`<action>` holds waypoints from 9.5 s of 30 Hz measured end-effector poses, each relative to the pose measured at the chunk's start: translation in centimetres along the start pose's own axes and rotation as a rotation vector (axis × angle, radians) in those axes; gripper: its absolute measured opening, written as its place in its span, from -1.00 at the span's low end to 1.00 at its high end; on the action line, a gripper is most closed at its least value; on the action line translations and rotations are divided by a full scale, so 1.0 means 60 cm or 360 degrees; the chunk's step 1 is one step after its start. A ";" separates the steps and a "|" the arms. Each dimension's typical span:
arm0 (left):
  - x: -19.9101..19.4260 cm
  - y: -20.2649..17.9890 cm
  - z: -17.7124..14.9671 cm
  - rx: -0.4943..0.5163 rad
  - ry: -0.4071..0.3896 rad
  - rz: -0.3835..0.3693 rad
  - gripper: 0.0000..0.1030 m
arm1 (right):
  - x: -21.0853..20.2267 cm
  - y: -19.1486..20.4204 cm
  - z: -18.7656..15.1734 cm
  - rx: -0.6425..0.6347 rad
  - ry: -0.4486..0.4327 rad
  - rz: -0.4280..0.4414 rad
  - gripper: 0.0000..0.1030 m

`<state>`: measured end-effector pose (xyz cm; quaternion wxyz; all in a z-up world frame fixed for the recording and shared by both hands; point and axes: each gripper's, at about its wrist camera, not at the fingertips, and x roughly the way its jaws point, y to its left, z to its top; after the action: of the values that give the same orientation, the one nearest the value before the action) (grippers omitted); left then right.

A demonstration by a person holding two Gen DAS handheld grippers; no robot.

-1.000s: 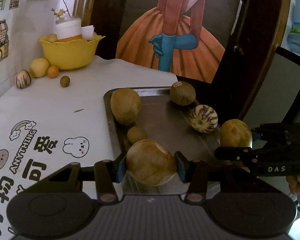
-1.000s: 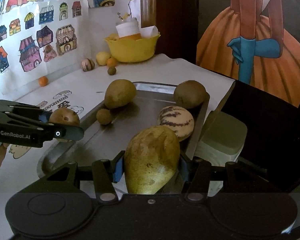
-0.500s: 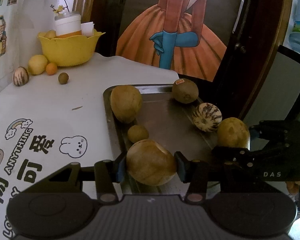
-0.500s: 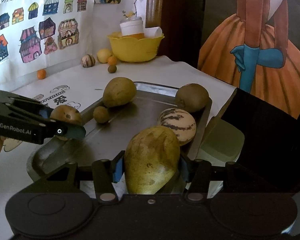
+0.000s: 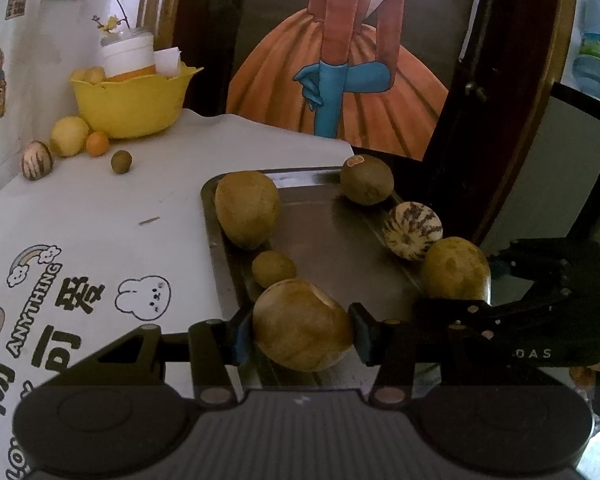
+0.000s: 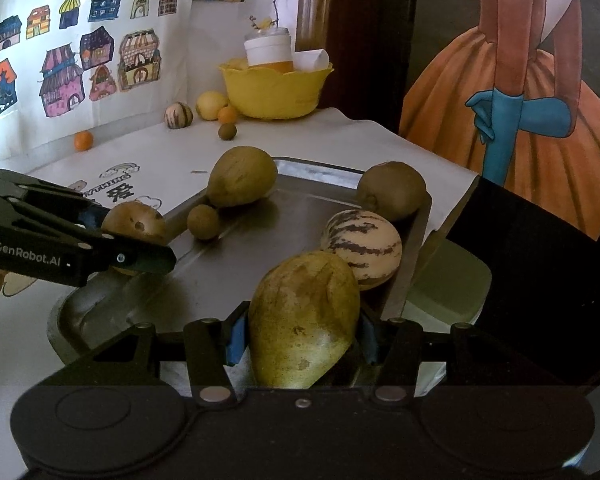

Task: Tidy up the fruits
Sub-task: 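Carry the pale fruit with the left tool while the right tool carries the mango over the tray, then lower and open the left tool onto the tray while the right tool releases the mango, then withdraw both tools from the tray toward the yellow bowl, then reach the left tool toward the small orange while the right tool approaches the small brown fruit, then grasp the small orange with the left tool while the right tool grasps the small brown fruit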

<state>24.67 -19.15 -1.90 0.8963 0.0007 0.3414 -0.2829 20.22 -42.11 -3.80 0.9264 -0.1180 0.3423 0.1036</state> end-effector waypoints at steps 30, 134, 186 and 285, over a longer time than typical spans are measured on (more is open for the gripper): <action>0.005 -0.024 -0.016 0.0117 0.0056 0.0045 0.07 | -0.008 0.014 -0.012 -0.0114 -0.0002 -0.0030 0.07; -0.127 0.309 0.032 -0.0537 -0.0337 0.0821 0.99 | 0.316 0.125 0.369 0.0658 0.0151 0.0588 0.98; 0.092 0.343 0.200 0.0094 -0.0361 0.0644 0.90 | 0.381 0.066 0.405 0.0129 0.0339 0.0371 0.39; 0.189 0.381 0.208 -0.0425 -0.0146 0.0335 -0.32 | 0.394 0.175 0.354 -0.0468 0.0398 0.0446 -0.42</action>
<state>50.77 -8.11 -3.65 0.9278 -0.0955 0.3326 -0.1395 47.90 -23.34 -5.28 0.8263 -0.2150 0.4485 0.2644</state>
